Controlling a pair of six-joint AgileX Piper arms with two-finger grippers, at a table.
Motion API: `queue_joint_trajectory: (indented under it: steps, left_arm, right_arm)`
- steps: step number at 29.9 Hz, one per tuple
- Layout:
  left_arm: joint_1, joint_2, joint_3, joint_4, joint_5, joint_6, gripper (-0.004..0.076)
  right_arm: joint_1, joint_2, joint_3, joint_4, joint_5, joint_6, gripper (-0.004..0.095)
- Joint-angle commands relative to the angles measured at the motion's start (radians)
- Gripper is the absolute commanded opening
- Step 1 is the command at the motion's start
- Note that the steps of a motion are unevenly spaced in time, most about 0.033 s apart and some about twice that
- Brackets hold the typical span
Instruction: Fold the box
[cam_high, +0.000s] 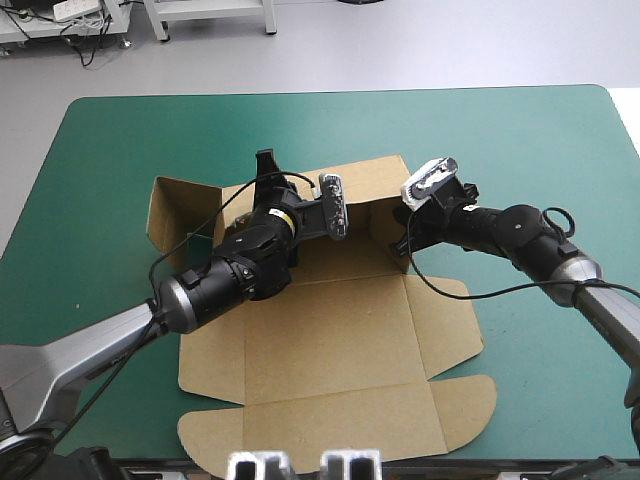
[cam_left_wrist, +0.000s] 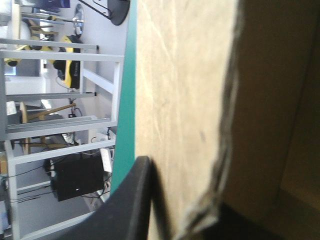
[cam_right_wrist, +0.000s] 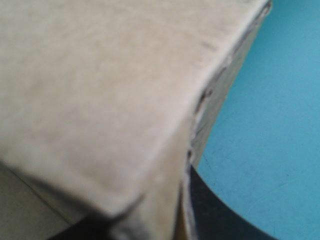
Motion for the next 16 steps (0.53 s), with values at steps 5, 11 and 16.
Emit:
queue_joint_trajectory:
  steps: [5,11,16]
  left_arm:
    - [-0.018,-0.062,-0.024,-0.271,-0.050,0.120,0.0512]
    - [-0.038,-0.121,-0.024,-0.289,-0.049,0.120,0.0619]
    - [-0.085,-0.182,-0.024,-0.291,-0.035,0.078,0.0618]
  right_arm:
    - [0.022,-0.025,-0.021,0.047,0.059,0.045,-0.0023]
    - [0.022,-0.025,-0.031,0.047,-0.105,0.057,-0.0023]
    - [0.015,-0.022,-0.100,-0.027,-0.122,0.115,-0.0023]
